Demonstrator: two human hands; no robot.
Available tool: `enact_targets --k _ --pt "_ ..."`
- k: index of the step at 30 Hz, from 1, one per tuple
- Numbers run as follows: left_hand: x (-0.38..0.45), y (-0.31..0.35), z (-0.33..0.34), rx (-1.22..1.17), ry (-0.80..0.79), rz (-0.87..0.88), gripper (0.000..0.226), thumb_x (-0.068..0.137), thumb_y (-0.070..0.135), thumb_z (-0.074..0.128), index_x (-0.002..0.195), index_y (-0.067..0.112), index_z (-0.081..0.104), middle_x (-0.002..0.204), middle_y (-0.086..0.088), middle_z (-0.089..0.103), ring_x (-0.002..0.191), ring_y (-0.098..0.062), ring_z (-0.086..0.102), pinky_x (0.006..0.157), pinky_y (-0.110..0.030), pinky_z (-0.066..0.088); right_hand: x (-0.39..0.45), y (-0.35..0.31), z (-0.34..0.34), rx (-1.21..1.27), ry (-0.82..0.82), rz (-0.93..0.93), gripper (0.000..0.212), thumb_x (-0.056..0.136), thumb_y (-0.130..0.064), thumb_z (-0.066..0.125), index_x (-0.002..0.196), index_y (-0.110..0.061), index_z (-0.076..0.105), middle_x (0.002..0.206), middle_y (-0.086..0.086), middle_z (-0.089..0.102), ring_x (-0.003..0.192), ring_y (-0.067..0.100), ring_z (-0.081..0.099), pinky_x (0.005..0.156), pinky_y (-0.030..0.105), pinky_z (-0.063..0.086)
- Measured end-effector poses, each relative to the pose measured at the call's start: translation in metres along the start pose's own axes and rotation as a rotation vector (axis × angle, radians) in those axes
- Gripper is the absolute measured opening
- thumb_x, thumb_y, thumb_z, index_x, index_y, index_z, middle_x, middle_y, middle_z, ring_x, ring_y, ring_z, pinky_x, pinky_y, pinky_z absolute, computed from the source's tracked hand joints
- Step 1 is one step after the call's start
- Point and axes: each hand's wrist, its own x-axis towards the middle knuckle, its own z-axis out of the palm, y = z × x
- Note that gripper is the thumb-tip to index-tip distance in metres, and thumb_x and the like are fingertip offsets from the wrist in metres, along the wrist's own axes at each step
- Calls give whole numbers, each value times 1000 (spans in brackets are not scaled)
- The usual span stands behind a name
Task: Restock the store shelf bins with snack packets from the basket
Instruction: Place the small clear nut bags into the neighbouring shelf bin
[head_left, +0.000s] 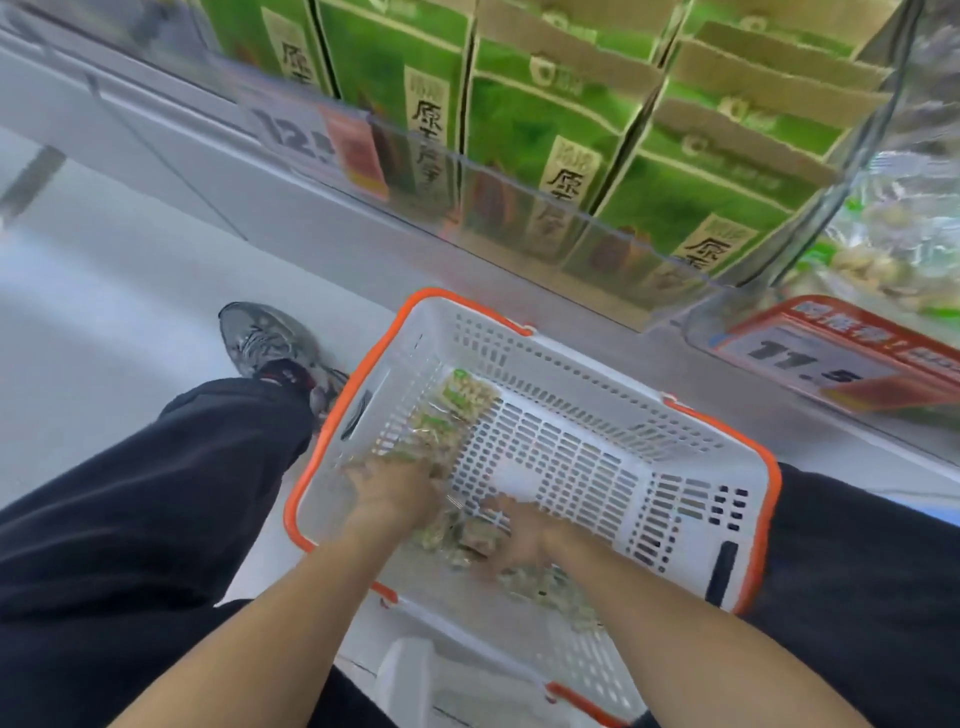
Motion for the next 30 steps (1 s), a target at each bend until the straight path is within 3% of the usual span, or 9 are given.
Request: enact_targets --k 2,7,12,14,17,21,23,25,30 --pt "1 4 7 25 -30 -13 57 91 47 41 145 25 42 151 -18 39 139 -45 30 109 -71 20 5 12 17 -87 -18 37 134 47 -70 85 156 -43 12 166 4 13 148 32 28 114 50 36" --pt "-4 9 39 -91 -83 49 56 87 52 44 137 28 47 142 -19 47 131 -42 41 106 -55 40 11 33 49 -295 64 -67 88 86 -41 73 152 -47 16 146 14 46 123 35 54 94 43 48" --pt "-19 24 39 -241 55 48 24 86 14 60 109 16 65 106 -5 69 100 -24 66 88 -36 56 18 61 64 -262 143 -128 57 97 -23 57 148 -38 35 132 11 62 113 31 62 94 42 52" --pt "-21 32 39 -381 68 50 19 87 12 63 106 14 64 101 -6 70 93 -23 67 83 -35 57 16 72 61 -109 197 -106 42 89 -42 66 128 -28 61 114 11 70 95 29 67 84 40 53" --pt "-31 48 31 -578 121 101 18 87 14 70 100 16 59 93 -2 69 83 -20 66 66 -27 51 9 92 45 318 363 -16 63 62 -73 72 93 -18 74 86 2 75 77 24 72 84 42 55" --pt "-43 69 27 -908 231 281 19 85 9 75 84 14 56 87 0 68 71 -12 68 50 -17 47 -25 102 19 500 627 22 68 72 -74 67 123 -28 63 121 5 67 109 27 66 92 38 47" --pt "-47 75 27 -965 247 358 19 81 3 77 79 10 59 91 -7 66 79 -18 67 56 -16 50 -45 102 11 367 690 -35 53 91 -33 67 142 -34 51 143 10 50 121 29 57 94 33 44" --pt "-47 81 29 -861 258 452 26 79 1 77 70 18 60 82 -5 68 77 -18 68 68 -25 57 -54 107 9 262 723 -57 66 93 -13 60 150 -41 39 153 10 34 129 27 52 98 25 42" --pt "-49 84 40 -654 90 459 16 83 11 76 73 23 72 81 3 73 73 -5 65 78 -26 55 -78 106 19 483 658 -95 62 89 -32 72 145 -40 46 151 7 28 138 24 40 112 23 31"
